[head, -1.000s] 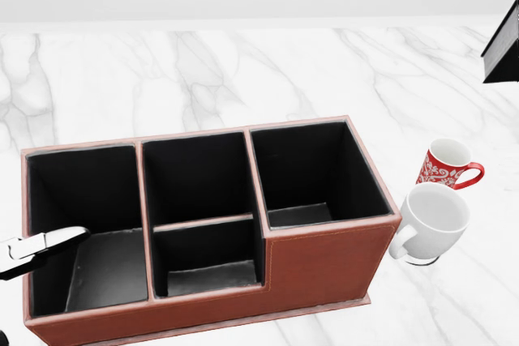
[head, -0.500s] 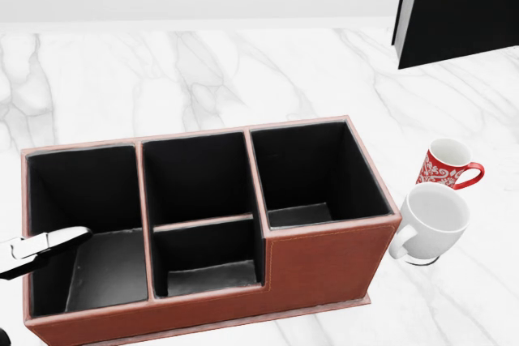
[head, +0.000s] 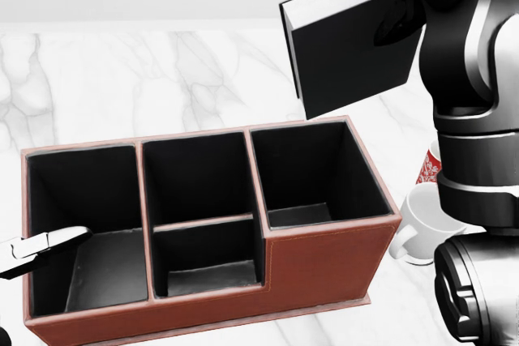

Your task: Pick up the book and place it in the right compartment of the caddy.

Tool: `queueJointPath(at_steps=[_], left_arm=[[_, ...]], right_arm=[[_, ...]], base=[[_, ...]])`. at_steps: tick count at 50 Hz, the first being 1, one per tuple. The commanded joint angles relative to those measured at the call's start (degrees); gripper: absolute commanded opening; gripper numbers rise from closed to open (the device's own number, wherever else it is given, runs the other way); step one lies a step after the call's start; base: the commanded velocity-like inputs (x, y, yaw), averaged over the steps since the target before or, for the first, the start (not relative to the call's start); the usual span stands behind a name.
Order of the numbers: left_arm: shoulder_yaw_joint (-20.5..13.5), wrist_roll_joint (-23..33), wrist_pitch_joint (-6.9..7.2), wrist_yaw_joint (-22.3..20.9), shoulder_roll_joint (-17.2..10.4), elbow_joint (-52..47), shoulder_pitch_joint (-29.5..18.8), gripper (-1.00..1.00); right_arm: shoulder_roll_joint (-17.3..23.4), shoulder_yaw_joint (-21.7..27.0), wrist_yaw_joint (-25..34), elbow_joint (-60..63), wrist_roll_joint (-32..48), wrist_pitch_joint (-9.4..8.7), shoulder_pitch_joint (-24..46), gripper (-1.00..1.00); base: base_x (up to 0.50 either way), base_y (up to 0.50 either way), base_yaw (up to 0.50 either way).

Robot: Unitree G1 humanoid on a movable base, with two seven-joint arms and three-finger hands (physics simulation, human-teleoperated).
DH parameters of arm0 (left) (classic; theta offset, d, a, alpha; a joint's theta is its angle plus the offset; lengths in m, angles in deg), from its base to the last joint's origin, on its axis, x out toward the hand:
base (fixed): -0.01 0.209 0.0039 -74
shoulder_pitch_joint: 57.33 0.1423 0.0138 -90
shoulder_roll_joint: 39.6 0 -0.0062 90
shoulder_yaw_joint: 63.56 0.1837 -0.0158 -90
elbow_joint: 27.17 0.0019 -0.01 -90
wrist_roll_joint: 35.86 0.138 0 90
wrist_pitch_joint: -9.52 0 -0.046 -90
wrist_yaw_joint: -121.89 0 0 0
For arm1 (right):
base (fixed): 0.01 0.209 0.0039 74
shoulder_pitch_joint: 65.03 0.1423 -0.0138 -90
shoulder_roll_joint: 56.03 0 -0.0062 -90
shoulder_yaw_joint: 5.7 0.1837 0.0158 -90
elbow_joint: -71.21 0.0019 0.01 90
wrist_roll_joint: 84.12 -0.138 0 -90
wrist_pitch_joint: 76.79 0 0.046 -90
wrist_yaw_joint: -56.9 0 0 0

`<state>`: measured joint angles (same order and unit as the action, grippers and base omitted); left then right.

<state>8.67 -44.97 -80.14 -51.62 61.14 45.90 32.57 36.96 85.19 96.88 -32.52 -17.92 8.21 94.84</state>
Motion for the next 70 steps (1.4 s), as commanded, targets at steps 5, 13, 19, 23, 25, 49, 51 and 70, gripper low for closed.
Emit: queueJointPath(at_steps=[5,13,19,23,25,49,51,70], left_arm=[[0.01,-0.11,-0.68,0.03,-0.14,0.82,-0.17,1.0],[-0.01,-0.15,-0.3,0.12,-0.1,0.43,-0.13,1.0],[0.01,-0.12,-0.6,0.08,-0.11,0.72,-0.12,1.0],[0.05,-0.14,-0.35,0.15,-0.11,0.44,-0.09,1.0],[0.05,-0.12,-0.34,0.15,-0.11,0.41,-0.09,1.0],[0.06,-0.17,-0.68,0.12,-0.1,0.86,-0.1,1.0],[0.11,-0.15,-0.38,0.19,-0.09,0.53,-0.07,1.0],[-0.01,-0.31,-0.78,0.12,-0.16,1.05,-0.16,1.0]], right_arm=[[-5.0,-1.18,0.01,-1.11,3.89,0.0,-4.21,-1.0],[-5.16,-1.17,0.01,-0.52,4.6,0.0,-6.58,-1.0],[-5.72,-1.37,0.01,-1.66,4.88,0.0,-7.81,-1.0],[-6.0,-1.49,0.01,-1.82,5.13,0.0,-8.52,-1.0],[-6.15,-1.56,0.01,-2.21,5.18,0.0,-8.6,-1.0],[-9.72,-2.82,0.01,-0.72,6.13,0.0,-10.56,-1.0],[-9.86,-2.92,0.01,-0.16,6.21,0.0,-10.56,-1.0],[-11.44,-3.55,0.01,-0.71,6.84,0.0,-10.53,-1.0]], base=[[0.0,0.0,0.0],[0.0,0.0,0.0],[0.0,0.0,0.0],[0.0,0.0,0.0],[0.0,0.0,0.0],[0.0,0.0,0.0],[0.0,0.0,0.0],[0.0,0.0,0.0]])
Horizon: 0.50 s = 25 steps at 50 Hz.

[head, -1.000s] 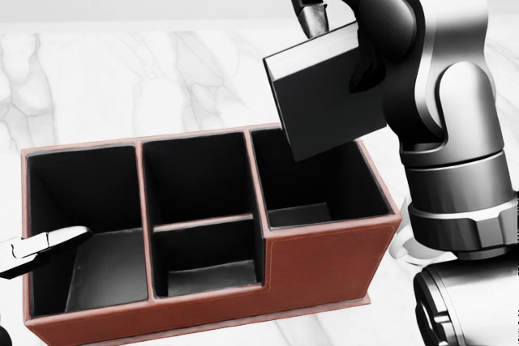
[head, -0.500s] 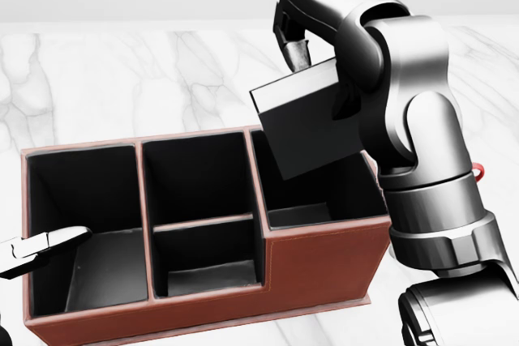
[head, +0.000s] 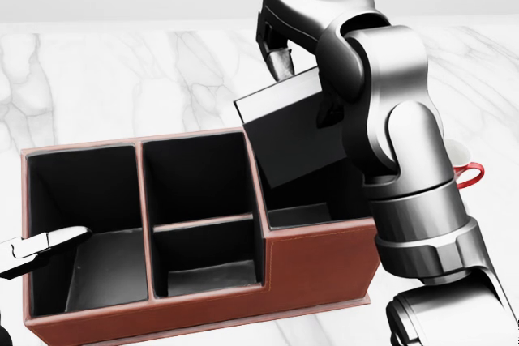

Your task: Pick up the book and place it in the right compartment of the caddy.

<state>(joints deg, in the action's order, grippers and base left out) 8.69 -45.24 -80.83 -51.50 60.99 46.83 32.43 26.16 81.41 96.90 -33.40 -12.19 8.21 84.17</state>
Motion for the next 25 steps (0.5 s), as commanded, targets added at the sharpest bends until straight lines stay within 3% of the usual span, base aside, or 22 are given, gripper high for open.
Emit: queueJointPath(at_steps=[1,25], left_arm=[[-0.02,-0.03,-0.27,-0.03,0.0,0.32,-0.04,1.0],[0.21,0.22,-0.62,0.0,0.09,0.57,0.09,1.0]], right_arm=[[-0.65,0.33,0.0,0.12,0.96,0.0,-0.13,-1.0],[0.9,0.76,0.0,0.03,0.62,0.0,-4.08,-1.0]], base=[[0.0,0.0,0.0],[0.0,0.0,0.0]])
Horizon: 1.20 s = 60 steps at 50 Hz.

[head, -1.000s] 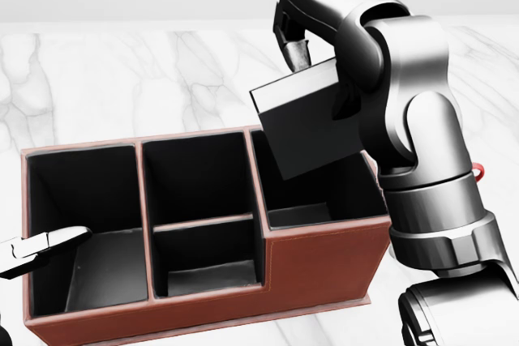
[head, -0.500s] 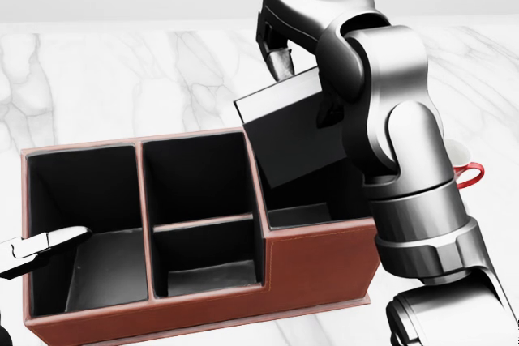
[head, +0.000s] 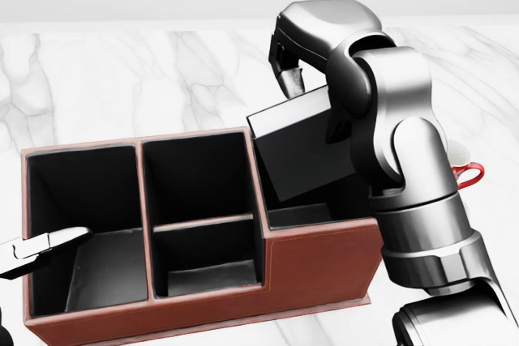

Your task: Pick up the book and place it in the right compartment of the caddy.

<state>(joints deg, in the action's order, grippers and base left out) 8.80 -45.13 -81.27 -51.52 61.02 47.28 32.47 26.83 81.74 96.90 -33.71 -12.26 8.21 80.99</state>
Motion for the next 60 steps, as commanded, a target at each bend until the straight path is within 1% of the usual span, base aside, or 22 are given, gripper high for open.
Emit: queueJointPath(at_steps=[1,3,7,9,11,15,20,23,25,27,36,39,42,43,44,54,55,56,57,59,60], left_arm=[[0.12,0.12,-0.24,0.01,0.06,0.18,0.05,1.0],[0.09,0.07,-0.06,0.04,0.06,-0.01,0.08,1.0],[0.05,0.05,-0.33,-0.03,0.05,0.29,0.06,1.0],[0.08,0.06,-0.22,0.01,0.05,0.17,0.06,1.0],[0.1,0.07,0.2,0.1,0.04,-0.28,0.09,1.0],[0.09,0.06,0.34,0.08,0.02,-0.34,0.01,1.0],[0.07,0.08,0.18,0.04,0.03,-0.15,-0.01,1.0],[0.0,-0.02,0.56,0.09,-0.01,-0.53,0.01,1.0],[0.01,0.05,0.07,-0.02,0.0,0.08,-0.07,1.0],[0.04,0.03,0.58,0.1,0.0,-0.54,0.01,1.0],[0.12,0.17,0.1,0.04,0.05,0.03,-0.08,1.0],[0.18,0.17,0.53,0.16,0.06,-0.46,-0.01,1.0],[0.18,0.2,0.39,0.14,0.08,-0.3,-0.02,1.0],[0.23,0.21,0.71,0.22,0.1,-0.68,0.04,1.0],[0.25,0.24,0.72,0.21,0.12,-0.72,0.05,1.0],[0.26,0.31,0.38,0.13,0.12,-0.24,-0.01,1.0],[0.25,0.3,0.4,0.13,0.12,-0.29,0.01,1.0],[0.24,0.29,0.39,0.13,0.11,-0.29,0.01,1.0],[0.14,0.22,0.24,0.1,0.08,-0.01,-0.06,1.0],[0.12,0.19,-0.06,0.05,0.04,0.38,-0.12,1.0],[0.12,0.22,-0.53,-0.04,0.03,0.91,-0.16,1.0]], right_arm=[[0.17,0.38,-0.01,0.1,0.69,0.0,-1.04,-1.0],[0.06,0.32,-0.01,0.14,0.75,0.0,-1.22,-1.0],[0.03,0.34,-0.01,-0.88,0.65,0.0,-1.43,-1.0],[0.07,0.33,-0.01,-1.25,0.63,0.0,-1.51,-1.0],[0.12,0.31,-0.01,-1.66,0.64,0.0,-1.66,-1.0],[0.01,0.25,-0.01,-2.53,0.58,0.0,-1.85,-1.0],[0.03,0.15,-0.01,-4.0,0.41,0.0,-2.1,-1.0],[0.16,0.21,-0.01,-4.09,0.33,0.0,-2.19,-1.0],[0.28,0.26,-0.01,-4.91,0.18,0.0,-2.39,-1.0],[0.36,0.26,-0.01,-5.55,0.08,0.0,-2.58,-1.0],[0.3,0.1,-0.01,-6.22,-0.21,0.0,-2.88,-1.0],[0.28,0.05,-0.01,-6.2,-0.24,0.0,-3.12,-1.0],[0.27,0.04,-0.01,-6.05,-0.22,0.0,-3.15,-1.0],[0.29,0.04,-0.01,-5.96,-0.22,0.0,-3.04,-1.0],[0.29,0.04,-0.01,-5.77,-0.21,0.0,-3.04,-1.0],[0.54,0.06,-0.01,-6.78,-0.13,0.0,-2.25,-1.0],[0.56,0.03,-0.01,-6.63,-0.11,0.0,-2.25,-0.93],[0.55,0.02,-0.01,-6.45,-0.05,0.0,-2.26,-0.62],[0.68,-0.13,-0.01,-5.64,0.19,0.0,-2.45,1.0],[0.72,-0.01,-0.01,-6.1,0.34,0.0,-2.3,1.0],[0.8,0.09,-0.01,-6.63,0.45,0.0,-2.05,1.0]], base=[[0.0,0.0,0.0],[0.0,0.0,0.0],[0.0,0.0,0.0],[0.0,0.0,0.0],[0.0,0.0,0.0],[0.0,0.0,0.0],[0.0,0.0,0.0],[0.0,0.0,0.0],[0.0,0.0,0.0],[0.0,0.0,0.0],[0.0,0.0,0.0],[0.0,0.0,0.0],[0.0,0.0,0.0],[0.0,0.0,0.0],[0.0,0.0,0.0],[0.0,0.0,0.0],[0.0,0.0,0.0],[0.0,0.0,0.0],[0.0,0.0,0.0],[0.0,0.0,0.0],[0.0,0.0,0.0]])
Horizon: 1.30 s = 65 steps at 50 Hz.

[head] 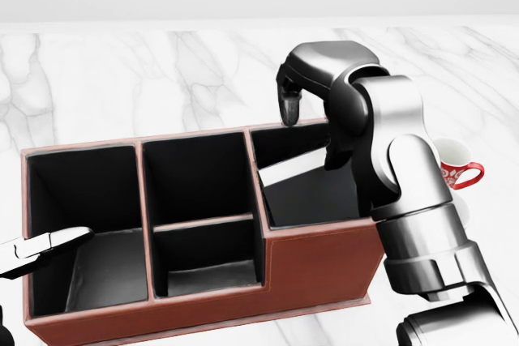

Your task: Pick up the book and place it in the right compartment of the caddy.

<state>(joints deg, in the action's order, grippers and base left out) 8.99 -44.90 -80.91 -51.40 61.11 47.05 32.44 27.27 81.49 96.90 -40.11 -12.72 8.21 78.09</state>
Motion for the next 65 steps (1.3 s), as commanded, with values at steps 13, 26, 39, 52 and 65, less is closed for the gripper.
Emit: queueJointPath(at_steps=[13,26,39,52,65], left_arm=[[-0.08,-0.15,-0.39,-0.03,-0.15,0.51,0.03,1.0],[-0.04,-0.07,-0.36,-0.01,-0.11,0.56,-0.06,1.0],[-0.01,-0.04,-0.38,0.01,-0.09,0.59,-0.08,1.0],[-0.01,-0.04,-0.23,-0.02,-0.05,0.28,0.1,1.0],[-0.12,-0.2,-0.09,0.08,-0.18,0.37,-0.11,1.0]], right_arm=[[0.41,0.57,0.0,0.24,1.22,0.0,1.07,1.0],[0.5,0.62,0.0,0.24,1.1,0.0,1.32,1.0],[-0.27,1.09,0.0,5.89,-0.43,0.0,2.8,1.0],[-0.56,1.35,0.0,9.48,-2.96,0.0,3.17,1.0],[-2.41,2.88,0.0,14.68,-11.16,0.0,0.56,1.0]], base=[[0.0,0.0,0.0],[0.0,0.0,0.0],[0.0,0.0,0.0],[0.0,0.0,0.0],[0.0,0.0,0.0]])
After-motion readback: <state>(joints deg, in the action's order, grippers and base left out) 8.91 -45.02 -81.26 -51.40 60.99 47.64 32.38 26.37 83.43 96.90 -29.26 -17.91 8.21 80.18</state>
